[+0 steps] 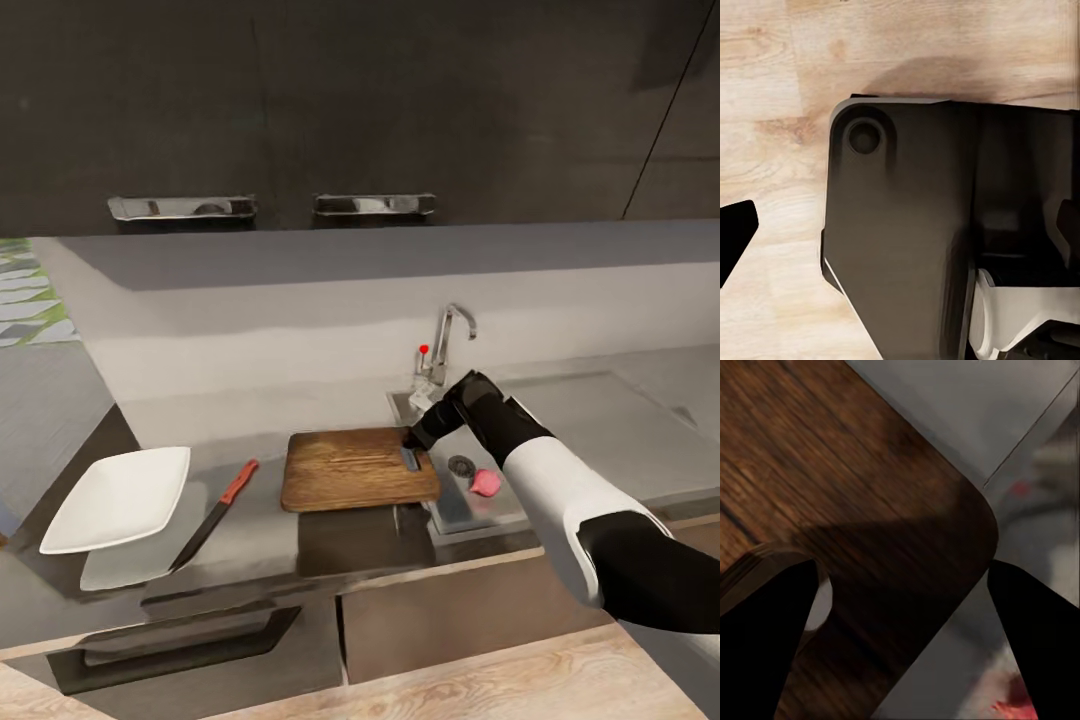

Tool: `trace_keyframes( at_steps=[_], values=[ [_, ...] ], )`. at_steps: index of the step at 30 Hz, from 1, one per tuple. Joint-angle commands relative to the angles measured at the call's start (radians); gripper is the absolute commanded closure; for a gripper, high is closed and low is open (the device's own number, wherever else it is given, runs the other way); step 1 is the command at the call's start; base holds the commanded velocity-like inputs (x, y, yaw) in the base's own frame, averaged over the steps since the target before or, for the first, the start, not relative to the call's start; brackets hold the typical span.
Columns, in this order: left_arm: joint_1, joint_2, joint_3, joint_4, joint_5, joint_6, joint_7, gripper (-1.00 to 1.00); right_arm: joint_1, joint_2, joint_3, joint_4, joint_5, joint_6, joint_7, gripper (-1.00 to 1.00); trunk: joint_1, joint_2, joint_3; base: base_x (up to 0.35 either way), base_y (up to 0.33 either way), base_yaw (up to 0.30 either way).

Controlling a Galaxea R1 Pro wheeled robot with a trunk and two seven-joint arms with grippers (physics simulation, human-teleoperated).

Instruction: In the kitchen, take the Vidalia onion out of the sink, dice it on the chopping board with the paring knife, put the diced onion into the bowl on the countertop, then place both the paring knife and the chopping board into the sink.

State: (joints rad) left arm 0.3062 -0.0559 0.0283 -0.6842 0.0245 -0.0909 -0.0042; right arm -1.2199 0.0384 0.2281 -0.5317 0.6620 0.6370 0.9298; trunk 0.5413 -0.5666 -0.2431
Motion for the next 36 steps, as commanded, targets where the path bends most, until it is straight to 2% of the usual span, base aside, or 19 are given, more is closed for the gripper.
trace_keyframes(
  at_steps=[1, 6, 17, 32, 36],
  values=[
    [0.001, -0.001, 0.002, -0.001, 0.002, -0.001, 0.0, -1.0, -0.001, 0.001, 0.008, -0.002, 0.01, -0.012, 0.014, 1.0, 0.001, -0.001, -0.001, 0.105, -0.101, 0.0],
    [0.0, -0.001, 0.002, -0.001, 0.003, -0.001, 0.0, -1.0, -0.001, 0.0, 0.024, -0.002, 0.011, -0.034, 0.026, 1.0, 0.001, -0.001, -0.001, 0.043, -0.041, 0.0],
    [0.001, -0.001, 0.002, -0.001, 0.003, -0.001, 0.0, -1.0, -0.001, 0.006, 0.033, -0.001, 0.011, -0.04, 0.054, 1.0, 0.001, -0.001, -0.001, 0.003, -0.002, 0.0],
    [0.0, -0.001, 0.002, -0.001, 0.003, -0.001, 0.0, -1.0, -0.001, 0.011, 0.034, 0.005, 0.009, -0.089, 0.082, 1.0, 0.001, -0.001, -0.001, 0.055, 0.001, 0.0],
    [0.001, -0.001, 0.002, -0.001, 0.003, -0.001, 0.0, -1.0, -0.001, 0.012, 0.034, 0.034, 0.01, -0.091, 0.082, 1.0, 0.001, -0.001, -0.001, 0.07, 0.012, 0.0]
  ],
)
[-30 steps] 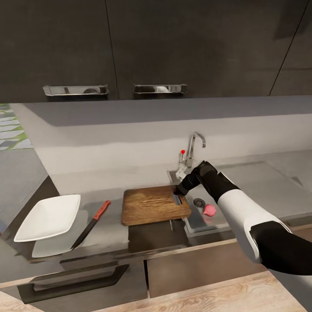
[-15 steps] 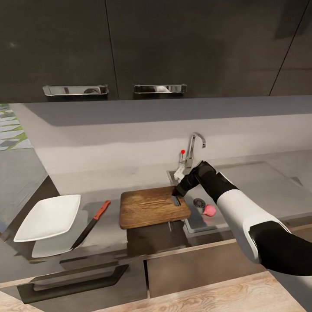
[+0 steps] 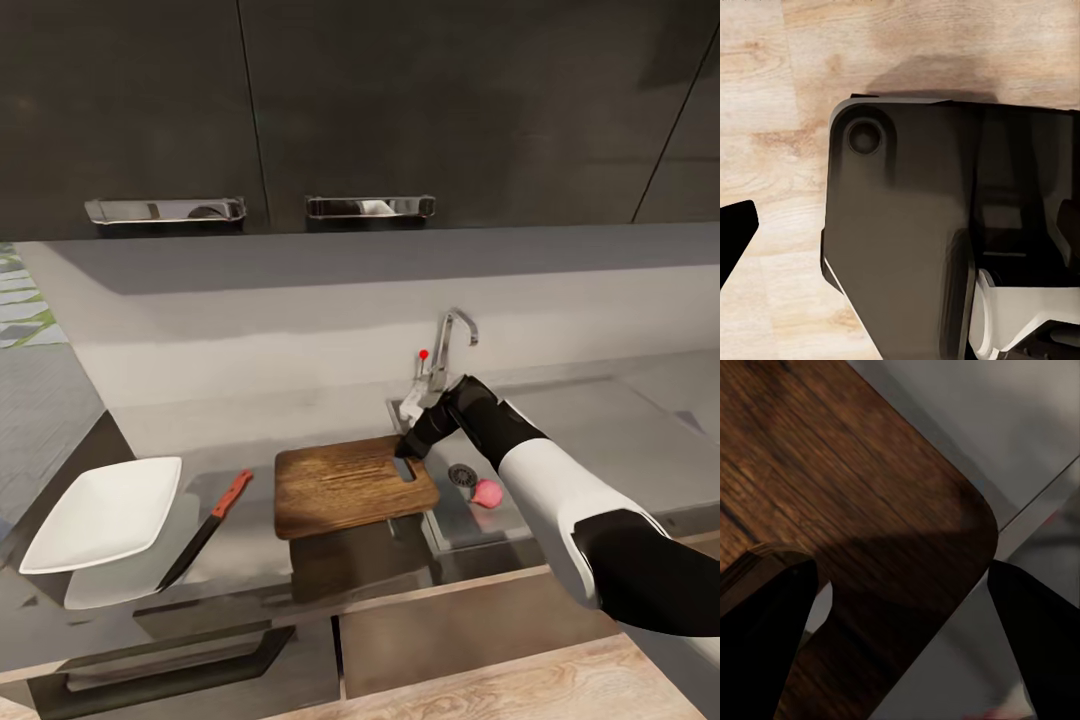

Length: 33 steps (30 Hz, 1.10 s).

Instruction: In the kitchen, take the Vidalia onion out of the sink, dice it on the chopping board with the paring knife, put the diced onion into the bowl on the countertop, then place both the paring knife and the chopping board into the sink.

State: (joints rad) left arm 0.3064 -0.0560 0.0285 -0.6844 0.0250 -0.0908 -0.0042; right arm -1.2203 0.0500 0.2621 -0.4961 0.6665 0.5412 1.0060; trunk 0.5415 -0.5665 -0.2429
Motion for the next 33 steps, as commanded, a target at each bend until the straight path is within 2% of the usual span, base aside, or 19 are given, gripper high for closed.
trace_keyframes(
  at_steps=[1, 10, 23, 26, 33],
  values=[
    [0.0, -0.001, 0.002, -0.001, 0.003, -0.001, 0.0, -1.0, -0.001, 0.0, 0.0, 0.001, 0.005, 0.004, 0.005, 1.0, 0.0, -0.001, -0.001, 0.025, 0.004, 0.0],
    [0.0, -0.001, 0.002, -0.001, 0.003, -0.001, 0.0, -1.0, -0.001, 0.004, -0.001, 0.046, 0.004, -0.051, 0.004, 1.0, 0.0, -0.001, -0.001, 0.006, 0.001, 0.0],
    [0.0, -0.001, 0.002, -0.001, 0.003, -0.001, 0.0, -1.0, -0.001, -0.003, -0.005, 0.051, 0.001, -0.056, 0.0, 1.0, 0.0, -0.001, -0.001, 0.0, 0.0, 0.0],
    [0.0, -0.001, 0.002, -0.001, 0.003, -0.001, 0.0, -1.0, -0.001, -0.004, -0.007, 0.051, -0.011, -0.056, -0.001, 1.0, 0.0, -0.001, -0.001, 0.0, 0.0, 0.0],
    [0.0, -0.001, 0.002, 0.0, 0.003, -0.001, 0.0, -1.0, -0.001, -0.004, -0.007, 0.055, -0.072, -0.058, -0.019, 1.0, 0.0, -0.001, -0.001, 0.0, 0.0, 0.0]
  ],
)
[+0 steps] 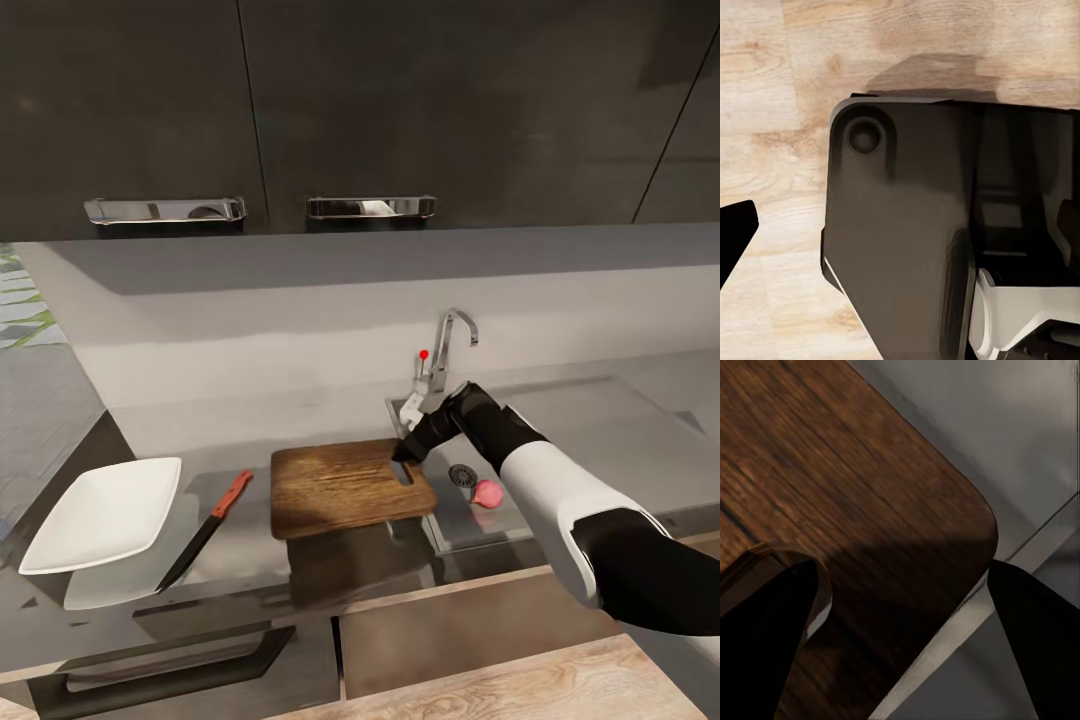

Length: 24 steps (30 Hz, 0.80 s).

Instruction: In the kitchen, take the Vidalia onion out of the sink, dice it on the chopping board with the paring knife, put the diced onion into the bowl on the countertop, then place both the paring knife and the chopping board into the sink.

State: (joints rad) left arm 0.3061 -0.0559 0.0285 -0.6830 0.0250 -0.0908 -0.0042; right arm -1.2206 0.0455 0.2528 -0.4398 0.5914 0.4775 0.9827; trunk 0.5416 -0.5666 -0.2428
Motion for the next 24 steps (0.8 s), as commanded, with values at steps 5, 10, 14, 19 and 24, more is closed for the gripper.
trace_keyframes(
  at_steps=[5, 10, 14, 19, 24],
  values=[
    [0.001, -0.001, 0.002, -0.001, 0.003, -0.001, 0.0, -1.0, 0.0, 0.001, 0.002, 0.037, -0.035, -0.045, -0.045, 1.0, 0.0, -0.001, -0.002, 0.0, 0.0, 0.0],
    [0.0, -0.001, 0.002, -0.001, 0.003, -0.001, 0.0, -1.0, 0.0, 0.002, 0.002, 0.068, -0.078, -0.079, -0.068, 1.0, 0.0, -0.001, -0.002, 0.0, 0.0, 0.0],
    [0.001, -0.001, 0.002, -0.001, 0.003, -0.001, 0.0, -1.0, 0.0, 0.002, 0.002, 0.075, -0.089, -0.085, -0.084, 1.0, 0.0, -0.001, -0.002, 0.0, 0.0, 0.0],
    [0.001, 0.0, 0.002, 0.001, 0.003, -0.001, 0.0, -1.0, 0.0, 0.003, 0.003, 0.101, -0.092, -0.107, -0.101, 1.0, 0.0, -0.001, -0.002, 0.0, 0.0, 0.0],
    [0.001, 0.0, 0.002, 0.005, 0.003, -0.001, 0.0, -1.0, 0.0, 0.005, 0.003, 0.145, -0.094, -0.159, -0.136, 1.0, 0.0, -0.001, -0.002, 0.0, 0.0, 0.0]
  ],
)
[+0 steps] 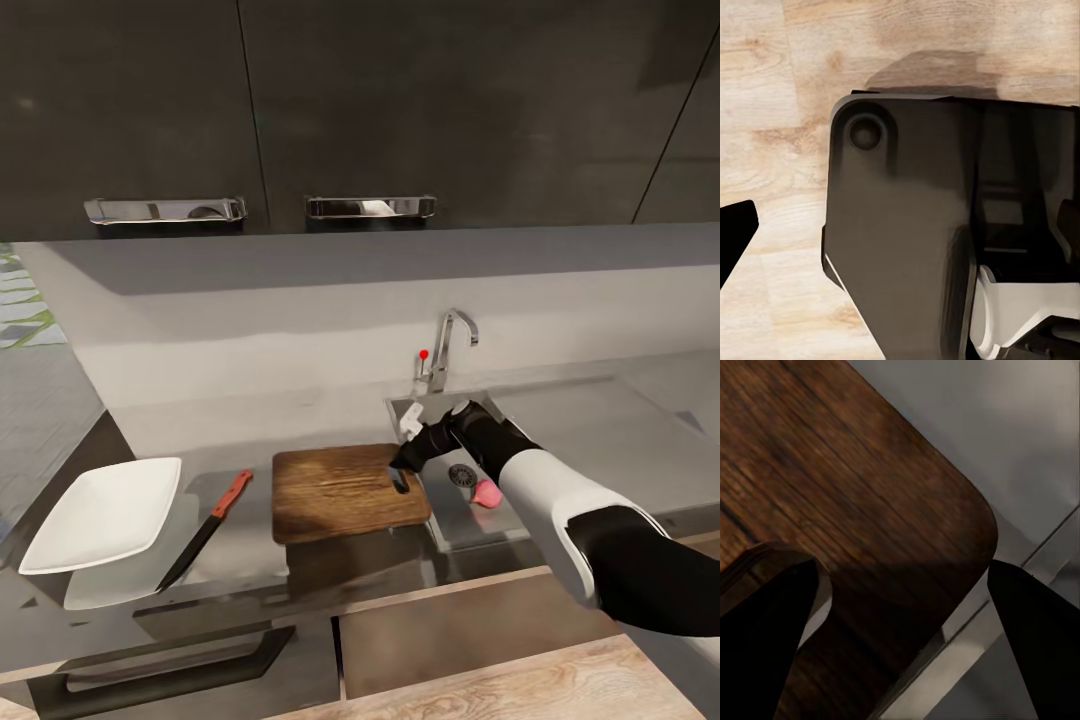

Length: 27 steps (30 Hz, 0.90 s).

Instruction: In the kitchen, take the Vidalia onion out of the sink, dice it on the chopping board with the paring knife, put the diced onion into the bowl on the countertop, then place both the paring knife and the chopping board into the sink.

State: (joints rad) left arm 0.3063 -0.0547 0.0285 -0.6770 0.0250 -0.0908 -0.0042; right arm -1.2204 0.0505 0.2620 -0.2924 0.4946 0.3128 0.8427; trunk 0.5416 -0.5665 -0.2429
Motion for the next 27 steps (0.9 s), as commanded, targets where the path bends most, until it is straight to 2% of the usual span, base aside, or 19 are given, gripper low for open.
trace_keyframes(
  at_steps=[1, 6, 10, 11, 27],
  values=[
    [0.0, -0.001, 0.002, -0.001, 0.003, -0.001, 0.0, -1.0, -0.001, 0.001, -0.006, 0.004, 0.003, 0.003, -0.001, 1.0, 0.0, -0.002, -0.001, 0.0, 0.0, 0.0],
    [0.001, -0.001, 0.002, -0.001, 0.003, -0.001, 0.0, -1.0, 0.0, 0.002, -0.006, 0.038, 0.002, -0.026, -0.022, 1.0, 0.0, -0.002, -0.001, 0.0, 0.0, 0.0],
    [0.0, -0.001, 0.002, -0.001, 0.003, -0.001, 0.0, -1.0, 0.001, 0.002, -0.006, 0.05, 0.001, -0.048, -0.063, 1.0, 0.0, -0.002, -0.001, 0.0, 0.0, 0.0],
    [0.0, -0.001, 0.002, -0.001, 0.003, -0.001, 0.0, -1.0, 0.001, 0.01, -0.006, 0.053, 0.001, -0.051, -0.079, 1.0, 0.0, -0.002, -0.001, 0.0, 0.0, 0.0],
    [0.001, -0.001, 0.002, -0.001, 0.003, -0.001, 0.0, -1.0, 0.001, 0.028, -0.006, 0.054, 0.001, -0.049, -0.088, 1.0, 0.0, -0.002, -0.001, 0.0, 0.0, 0.0]
  ],
)
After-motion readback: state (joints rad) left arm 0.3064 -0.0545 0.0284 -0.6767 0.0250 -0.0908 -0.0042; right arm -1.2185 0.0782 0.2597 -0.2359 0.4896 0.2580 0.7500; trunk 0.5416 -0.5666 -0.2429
